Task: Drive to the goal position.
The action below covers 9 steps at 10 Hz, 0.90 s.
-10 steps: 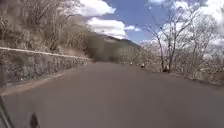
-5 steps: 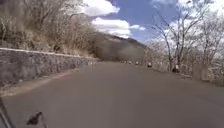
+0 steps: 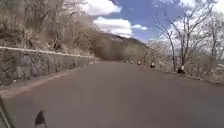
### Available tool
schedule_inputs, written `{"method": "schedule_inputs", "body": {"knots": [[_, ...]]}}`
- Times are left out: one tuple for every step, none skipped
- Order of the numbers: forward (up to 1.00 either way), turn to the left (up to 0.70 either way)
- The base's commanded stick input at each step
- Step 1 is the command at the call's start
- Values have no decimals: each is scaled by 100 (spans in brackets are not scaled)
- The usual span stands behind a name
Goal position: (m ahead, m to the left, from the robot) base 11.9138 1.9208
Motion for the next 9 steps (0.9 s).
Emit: {"method": "schedule_inputs", "body": {"knots": [[70, 0], [70, 0], [70, 0], [70, 0], [70, 0], [70, 0], [70, 0], [70, 0], [70, 0]]}}
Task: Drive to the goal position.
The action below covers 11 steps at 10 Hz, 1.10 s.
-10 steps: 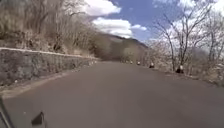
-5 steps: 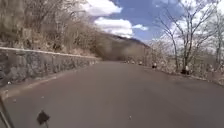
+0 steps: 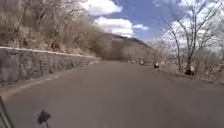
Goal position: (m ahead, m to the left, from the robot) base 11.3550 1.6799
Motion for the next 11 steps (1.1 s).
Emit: {"method": "schedule_inputs", "body": {"knots": [[70, 0], [70, 0], [70, 0], [70, 0], [70, 0], [70, 0], [70, 0], [70, 0], [70, 0], [70, 0], [70, 0]]}}
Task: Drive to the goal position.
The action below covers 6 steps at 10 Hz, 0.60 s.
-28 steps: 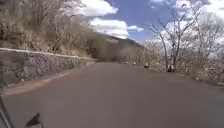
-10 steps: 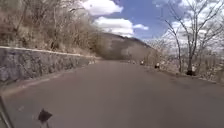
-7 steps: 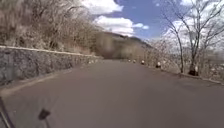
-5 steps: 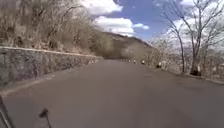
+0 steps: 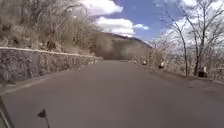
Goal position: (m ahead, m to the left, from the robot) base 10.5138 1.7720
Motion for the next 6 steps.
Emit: {"method": "schedule_inputs", "body": {"knots": [[70, 0], [70, 0], [70, 0], [70, 0], [70, 0], [70, 0]]}}
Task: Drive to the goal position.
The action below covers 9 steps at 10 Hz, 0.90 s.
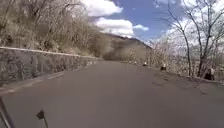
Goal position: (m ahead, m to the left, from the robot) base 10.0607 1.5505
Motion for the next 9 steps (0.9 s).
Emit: {"method": "schedule_inputs", "body": {"knots": [[70, 0], [70, 0], [70, 0], [70, 0], [70, 0], [70, 0], [70, 0], [70, 0], [70, 0]]}}
